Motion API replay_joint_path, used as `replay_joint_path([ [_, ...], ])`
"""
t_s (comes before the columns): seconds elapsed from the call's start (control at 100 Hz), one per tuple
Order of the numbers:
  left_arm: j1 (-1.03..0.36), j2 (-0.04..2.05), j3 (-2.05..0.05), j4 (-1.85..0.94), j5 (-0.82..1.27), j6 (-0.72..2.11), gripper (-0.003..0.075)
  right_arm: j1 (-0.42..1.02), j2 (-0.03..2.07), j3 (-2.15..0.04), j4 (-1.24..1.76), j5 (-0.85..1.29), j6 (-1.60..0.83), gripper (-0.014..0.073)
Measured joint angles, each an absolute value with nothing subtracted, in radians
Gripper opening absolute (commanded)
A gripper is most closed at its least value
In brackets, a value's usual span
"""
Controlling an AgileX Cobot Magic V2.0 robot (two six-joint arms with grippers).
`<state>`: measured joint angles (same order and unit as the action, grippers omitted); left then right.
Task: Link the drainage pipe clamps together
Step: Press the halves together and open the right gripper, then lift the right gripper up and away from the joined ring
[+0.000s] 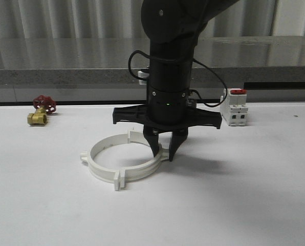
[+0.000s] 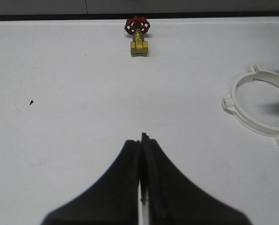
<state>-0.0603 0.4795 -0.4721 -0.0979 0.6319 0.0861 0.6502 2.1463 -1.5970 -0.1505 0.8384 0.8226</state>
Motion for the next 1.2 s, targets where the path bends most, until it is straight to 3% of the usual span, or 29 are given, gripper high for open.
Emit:
replay_joint_path([
  [0.13, -0.060, 0.479, -0.472, -0.098, 0.632, 0.086, -0.0021, 0.650, 2.146, -1.597, -0.147, 0.838, 0.823, 0.0117],
  [0.35, -0.060, 0.479, -0.472, -0.098, 0.632, 0.086, -0.0021, 0.650, 2.146, -1.597, -0.146, 0.828, 0.824, 0.0283],
  [0.56, -0.060, 0.479, -0.472, -0.098, 0.632, 0.086, -0.0021, 0.650, 2.146, -1.597, -0.140, 0.806, 0.824, 0.0388],
  [0.84, -0.060, 0.479, -0.472, -0.098, 0.632, 0.086, -0.0021, 0.650, 2.146, -1.597, -0.134, 0.792, 0.820, 0.0397],
  [1.2, -0.060, 0.479, -0.472, -0.098, 0.632, 0.086, -0.0021, 0.621, 2.033, -1.597, -0.130, 0.792, 0.627, 0.0395],
])
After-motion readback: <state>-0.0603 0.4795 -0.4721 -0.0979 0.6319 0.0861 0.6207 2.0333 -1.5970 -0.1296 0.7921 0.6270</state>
